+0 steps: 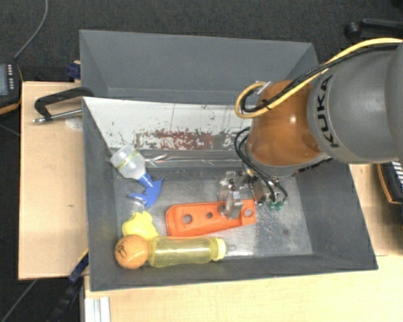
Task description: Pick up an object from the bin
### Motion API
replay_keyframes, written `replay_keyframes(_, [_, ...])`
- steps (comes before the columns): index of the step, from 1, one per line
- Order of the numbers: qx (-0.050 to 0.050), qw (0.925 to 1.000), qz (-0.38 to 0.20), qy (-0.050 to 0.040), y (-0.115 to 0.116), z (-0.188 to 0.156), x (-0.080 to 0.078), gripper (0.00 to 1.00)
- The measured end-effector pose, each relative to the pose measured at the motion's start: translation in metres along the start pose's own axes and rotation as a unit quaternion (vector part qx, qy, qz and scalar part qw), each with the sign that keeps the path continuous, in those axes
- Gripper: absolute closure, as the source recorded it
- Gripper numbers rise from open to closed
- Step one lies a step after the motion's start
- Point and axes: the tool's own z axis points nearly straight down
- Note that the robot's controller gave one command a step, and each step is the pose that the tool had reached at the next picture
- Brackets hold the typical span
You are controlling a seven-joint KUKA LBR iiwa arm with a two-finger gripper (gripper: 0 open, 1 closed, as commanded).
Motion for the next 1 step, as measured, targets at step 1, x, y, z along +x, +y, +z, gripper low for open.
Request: replay_keyframes(1, [0.0, 1.0, 0.0, -0.0012, 0.0003, -0.0136, -0.0005, 1.0])
